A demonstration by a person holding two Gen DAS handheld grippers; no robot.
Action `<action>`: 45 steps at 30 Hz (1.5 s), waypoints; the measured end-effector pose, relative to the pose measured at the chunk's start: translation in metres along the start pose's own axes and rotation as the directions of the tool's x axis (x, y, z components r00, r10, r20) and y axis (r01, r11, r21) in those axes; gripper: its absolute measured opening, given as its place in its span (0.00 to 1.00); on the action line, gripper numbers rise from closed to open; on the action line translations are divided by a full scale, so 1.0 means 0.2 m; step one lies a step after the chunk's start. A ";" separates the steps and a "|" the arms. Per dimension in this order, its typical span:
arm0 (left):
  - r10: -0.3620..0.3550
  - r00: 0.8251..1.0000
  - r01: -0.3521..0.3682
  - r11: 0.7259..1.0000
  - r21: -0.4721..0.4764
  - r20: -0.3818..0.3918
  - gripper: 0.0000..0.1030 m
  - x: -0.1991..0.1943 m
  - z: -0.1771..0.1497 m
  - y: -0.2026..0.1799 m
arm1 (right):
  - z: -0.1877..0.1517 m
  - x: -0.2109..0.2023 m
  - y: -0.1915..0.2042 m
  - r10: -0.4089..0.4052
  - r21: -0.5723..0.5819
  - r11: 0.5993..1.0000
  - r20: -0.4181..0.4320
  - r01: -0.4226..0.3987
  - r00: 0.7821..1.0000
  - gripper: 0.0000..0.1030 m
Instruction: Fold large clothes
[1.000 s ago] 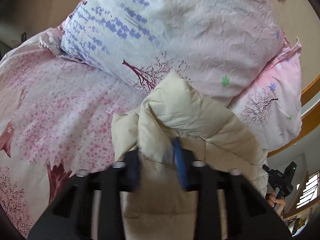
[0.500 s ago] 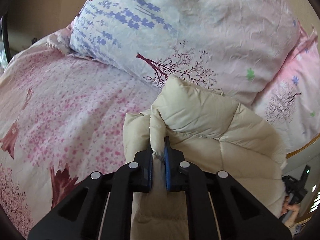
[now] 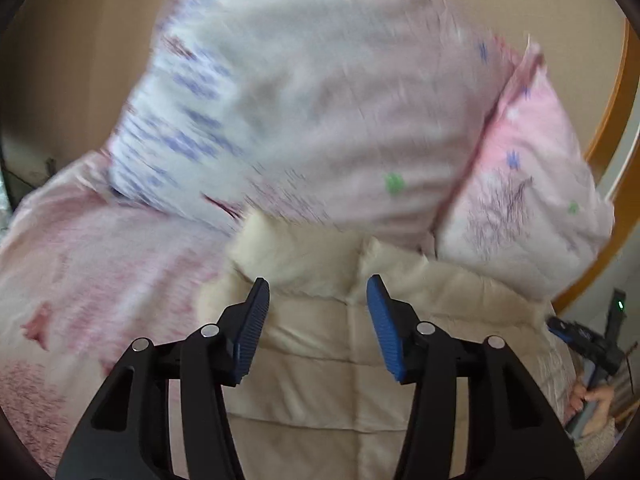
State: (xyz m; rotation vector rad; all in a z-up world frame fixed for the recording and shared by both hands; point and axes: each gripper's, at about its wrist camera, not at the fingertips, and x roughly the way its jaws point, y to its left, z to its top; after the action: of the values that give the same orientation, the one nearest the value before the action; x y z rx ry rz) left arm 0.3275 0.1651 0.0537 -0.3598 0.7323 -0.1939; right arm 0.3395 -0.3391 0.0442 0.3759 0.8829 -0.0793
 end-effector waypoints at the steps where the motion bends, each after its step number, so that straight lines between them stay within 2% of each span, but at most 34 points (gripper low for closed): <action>1: -0.001 1.000 0.001 1.000 -0.008 -0.029 0.50 0.04 0.00 -0.01 | 0.01 0.03 -0.01 -0.008 0.011 1.000 -0.019 0.009 1.000 0.39; 4: 0.035 0.995 -0.040 0.998 -0.054 -0.094 0.49 0.18 -0.02 0.03 | 0.02 0.15 -0.04 -0.069 0.057 0.996 -0.091 0.075 0.993 0.37; 6: 0.046 0.995 -0.054 0.995 -0.084 -0.094 0.48 0.23 -0.02 0.07 | 0.01 0.20 -0.07 -0.087 0.073 0.993 -0.119 0.096 0.989 0.37; 12: 0.061 0.993 -0.072 0.992 -0.108 -0.100 0.47 0.30 -0.03 0.08 | 0.02 0.26 -0.09 -0.074 0.092 0.992 -0.148 0.088 0.986 0.39; 14: 0.029 0.995 -0.042 0.991 -0.127 -0.099 0.47 0.26 -0.05 0.09 | -0.01 0.18 -0.10 -0.052 0.092 0.994 -0.125 0.064 0.991 0.39; 16: -0.021 0.996 0.008 0.990 -0.141 -0.092 0.48 0.17 -0.07 0.12 | -0.06 0.03 -0.13 0.001 0.078 0.997 -0.077 0.005 0.997 0.39; 19: -0.058 0.995 0.049 0.993 -0.108 -0.076 0.52 -0.01 -0.13 0.12 | -0.17 -0.20 -0.15 0.079 0.046 0.996 -0.025 -0.078 0.997 0.39; 21: -0.052 0.997 0.048 0.997 -0.065 -0.061 0.54 -0.10 -0.19 0.11 | -0.25 -0.32 -0.15 0.120 0.035 0.992 -0.012 -0.120 0.993 0.42; 24: -0.014 0.998 0.015 1.000 0.015 -0.053 0.62 -0.18 -0.30 0.05 | -0.35 -0.38 -0.09 0.152 0.013 0.988 -0.030 -0.151 0.988 0.42; 26: 0.012 0.998 -0.010 0.999 0.048 -0.057 0.63 -0.20 -0.35 0.02 | -0.41 -0.38 -0.07 0.128 -0.012 0.992 -0.050 -0.129 0.990 0.42; 29: 0.041 0.995 -0.035 0.997 0.067 -0.087 0.63 -0.19 -0.38 0.04 | -0.48 -0.34 -0.06 0.042 -0.047 0.998 -0.077 -0.046 0.996 0.42; 36: 0.084 0.988 -0.071 0.992 0.100 -0.128 0.63 -0.11 -0.45 0.05 | -0.53 -0.19 -0.06 -0.016 -0.079 0.997 -0.133 0.005 0.991 0.43; 41: 0.083 0.986 -0.070 0.994 0.090 -0.146 0.63 -0.08 -0.49 0.07 | -0.55 -0.19 -0.05 -0.017 -0.087 0.996 -0.122 0.006 0.992 0.43; 45: 0.066 0.986 -0.056 0.996 0.069 -0.151 0.63 -0.10 -0.50 0.08 | -0.55 -0.20 -0.07 0.000 -0.074 0.997 -0.128 -0.009 0.992 0.47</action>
State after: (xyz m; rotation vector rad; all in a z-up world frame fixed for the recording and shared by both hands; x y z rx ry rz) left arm 0.2456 0.1614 -0.0088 -0.2627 0.8857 -0.1879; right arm 0.2297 -0.3155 0.0072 0.3161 1.0088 -0.0185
